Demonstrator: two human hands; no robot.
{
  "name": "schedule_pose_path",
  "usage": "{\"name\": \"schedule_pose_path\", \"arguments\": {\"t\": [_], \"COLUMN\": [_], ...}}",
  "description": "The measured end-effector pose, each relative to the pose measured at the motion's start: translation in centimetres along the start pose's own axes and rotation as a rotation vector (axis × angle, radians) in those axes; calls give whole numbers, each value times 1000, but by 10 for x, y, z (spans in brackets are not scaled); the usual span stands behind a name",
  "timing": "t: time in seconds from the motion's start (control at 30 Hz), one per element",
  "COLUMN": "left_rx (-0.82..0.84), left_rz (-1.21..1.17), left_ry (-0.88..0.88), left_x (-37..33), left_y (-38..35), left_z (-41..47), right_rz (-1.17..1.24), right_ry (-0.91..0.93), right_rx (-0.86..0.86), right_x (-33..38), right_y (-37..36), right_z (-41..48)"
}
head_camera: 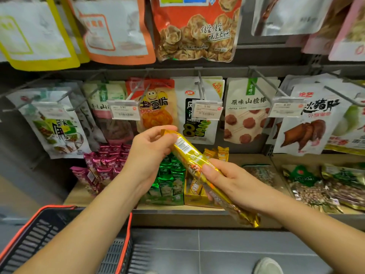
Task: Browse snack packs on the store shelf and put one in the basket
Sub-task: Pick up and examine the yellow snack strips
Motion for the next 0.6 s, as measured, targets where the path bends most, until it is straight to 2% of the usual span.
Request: {"name": "schedule_pose_path", "arguments": {"t": [0.13, 0.23, 0.3, 0.37, 0.47, 0.6], "left_rx": [33, 184, 272, 264, 248, 415], "left_rz": [10, -65, -102, -81, 90, 405], "left_ry": [131, 194, 213, 188, 118, 44], "left_x": [15, 24, 30, 32, 30, 37], "left_y": [-1, -24, -43, -48, -43, -55], "left_z": [3, -8, -18, -19, -16, -27], "right_rz": [-108, -135, -134, -163, -89, 181], "right_ry": [74, 110, 120, 90, 41, -34], "right_rx": [-103, -170, -194, -191, -206, -188], "right_x": [0, 2, 3, 0, -3, -5], "right_y": [1, 0, -2, -3, 4, 14], "right_z": [0, 3, 5, 6, 10, 19]}}
Point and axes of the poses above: each hand's wrist, its own z-axis towards the middle knuckle, its own y-axis out of the back of the hand, x = y × z, the point moved 8 cm from there along z, towards the middle knuckle, and after that the axes turned 9 degrees about z, right-handed, at the moved point
